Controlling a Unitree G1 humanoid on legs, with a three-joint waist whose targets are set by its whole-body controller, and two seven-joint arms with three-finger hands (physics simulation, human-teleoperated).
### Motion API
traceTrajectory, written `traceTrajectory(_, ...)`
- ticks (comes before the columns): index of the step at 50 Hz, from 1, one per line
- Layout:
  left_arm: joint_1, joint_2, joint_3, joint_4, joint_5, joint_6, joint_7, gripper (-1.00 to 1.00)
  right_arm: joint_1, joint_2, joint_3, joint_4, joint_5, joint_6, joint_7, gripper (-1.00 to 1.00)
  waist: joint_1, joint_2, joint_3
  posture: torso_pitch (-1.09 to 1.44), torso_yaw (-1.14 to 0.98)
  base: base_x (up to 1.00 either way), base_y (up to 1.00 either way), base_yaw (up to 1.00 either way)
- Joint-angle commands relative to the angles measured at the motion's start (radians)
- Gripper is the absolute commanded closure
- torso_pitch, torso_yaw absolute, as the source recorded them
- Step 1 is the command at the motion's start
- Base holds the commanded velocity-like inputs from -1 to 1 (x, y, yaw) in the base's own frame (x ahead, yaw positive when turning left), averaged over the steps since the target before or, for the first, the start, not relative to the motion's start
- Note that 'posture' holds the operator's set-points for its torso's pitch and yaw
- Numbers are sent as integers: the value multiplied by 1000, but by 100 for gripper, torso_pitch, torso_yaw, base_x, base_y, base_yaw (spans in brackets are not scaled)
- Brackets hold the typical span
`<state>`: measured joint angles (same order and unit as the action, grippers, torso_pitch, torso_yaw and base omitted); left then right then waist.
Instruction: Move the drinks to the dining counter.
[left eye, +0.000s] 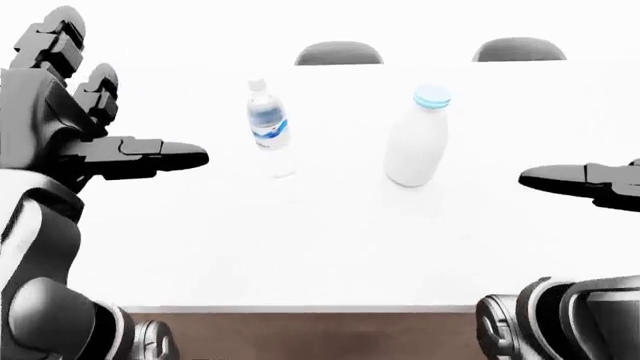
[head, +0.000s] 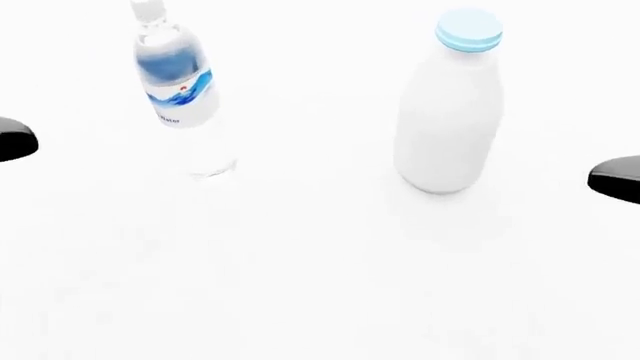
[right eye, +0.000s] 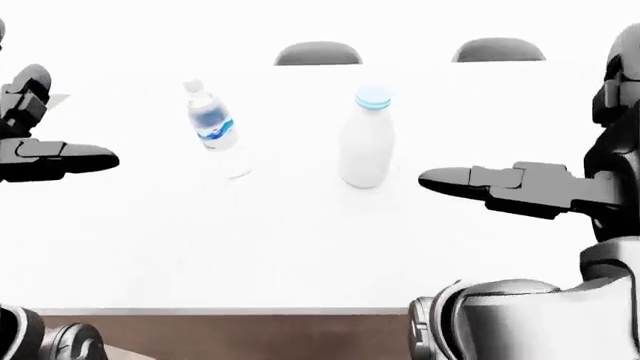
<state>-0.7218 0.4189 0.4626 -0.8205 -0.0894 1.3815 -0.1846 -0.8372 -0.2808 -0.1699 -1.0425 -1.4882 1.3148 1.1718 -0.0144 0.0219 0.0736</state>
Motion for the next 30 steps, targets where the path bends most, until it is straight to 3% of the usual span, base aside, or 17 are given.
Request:
traceTrajectory(1,-16,30,45,-18,-50,-23,25,-100,-56,-43,-37,-5,-71,-25,101,-100,4,0,-22,0,0,0,0,0)
traceTrajectory(7,5,79,146,-19,-167,-16,79,-100,-96,-142,-96,-5,-196,11,296,-100,1,6,-15,0,0,0,0,0)
traceTrajectory(14,42,140,270,23,-323,-48,180,-100,-91,-252,-153,-5,-257,60,429,-100,1,8,-14,0,0,0,0,0)
traceTrajectory(20,140,199,382,43,-512,-109,289,-100,-18,-376,-196,-5,-215,155,443,-100,1,11,-15,0,0,0,0,0)
traceTrajectory(30,299,335,452,108,-885,-321,581,-100,63,-507,-256,-5,-151,265,443,-100,1,14,-20,0,0,0,0,0)
